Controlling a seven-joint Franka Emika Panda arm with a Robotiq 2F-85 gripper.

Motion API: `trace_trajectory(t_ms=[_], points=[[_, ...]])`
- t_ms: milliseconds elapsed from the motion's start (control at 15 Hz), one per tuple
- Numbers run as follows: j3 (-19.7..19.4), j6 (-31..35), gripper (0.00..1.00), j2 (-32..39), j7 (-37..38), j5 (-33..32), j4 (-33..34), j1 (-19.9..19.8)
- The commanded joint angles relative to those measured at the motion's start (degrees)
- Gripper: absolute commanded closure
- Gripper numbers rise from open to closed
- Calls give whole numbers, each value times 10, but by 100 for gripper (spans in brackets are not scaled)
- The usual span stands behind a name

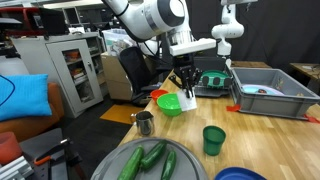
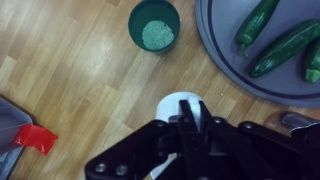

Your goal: Pour the contents in the cup into the bowl

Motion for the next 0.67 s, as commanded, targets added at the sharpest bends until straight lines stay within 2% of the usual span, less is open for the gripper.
trace_trajectory(t_ms=[0,400,600], points=[[-19,-63,98,-6,14,-76,12,40],[8,-53,98,10,-2,-175,19,67],[19,-74,98,25,-4,-211,39,86]])
